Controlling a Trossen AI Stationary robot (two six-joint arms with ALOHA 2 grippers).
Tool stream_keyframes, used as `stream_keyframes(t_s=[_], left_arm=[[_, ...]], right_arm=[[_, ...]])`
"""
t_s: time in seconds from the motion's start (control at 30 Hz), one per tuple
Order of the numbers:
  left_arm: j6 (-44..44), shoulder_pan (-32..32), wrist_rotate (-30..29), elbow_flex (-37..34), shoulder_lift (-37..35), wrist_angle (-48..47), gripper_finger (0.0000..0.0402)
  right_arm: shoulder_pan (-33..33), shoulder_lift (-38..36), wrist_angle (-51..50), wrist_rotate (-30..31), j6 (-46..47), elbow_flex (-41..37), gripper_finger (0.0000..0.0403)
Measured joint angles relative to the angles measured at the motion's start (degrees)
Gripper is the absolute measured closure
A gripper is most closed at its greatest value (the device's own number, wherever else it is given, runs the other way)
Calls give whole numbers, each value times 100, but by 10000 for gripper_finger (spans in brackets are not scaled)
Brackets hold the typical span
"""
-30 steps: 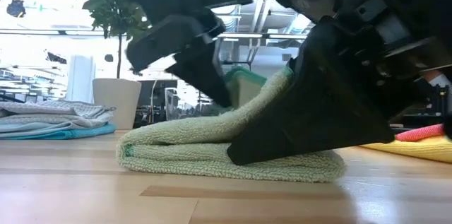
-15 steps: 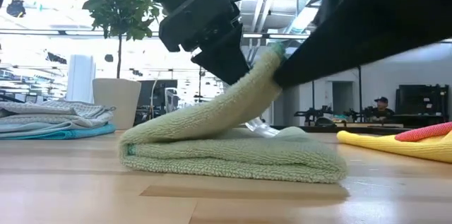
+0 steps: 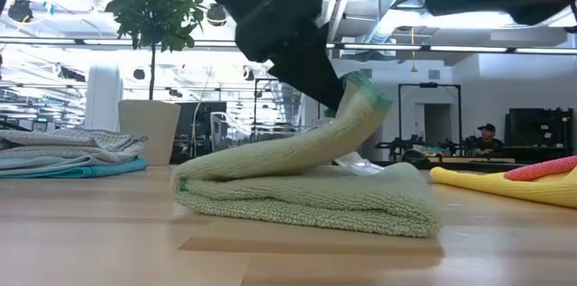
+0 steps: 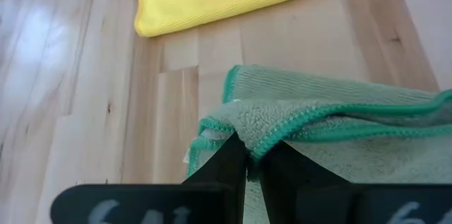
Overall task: Fold microfiber towels
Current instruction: Fold the light green microfiber cloth
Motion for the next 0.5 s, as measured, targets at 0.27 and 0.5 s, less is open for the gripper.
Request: stream_keyframes(t_s=[0.27,0.5], left_arm=[[-37,40,313,0,-2,259,378],[-41,40,379,0,-7,322,378]], right_arm=[[-401,16,912,-62,-874,-2,285],[-791,205,891,-484,-863,0,285]])
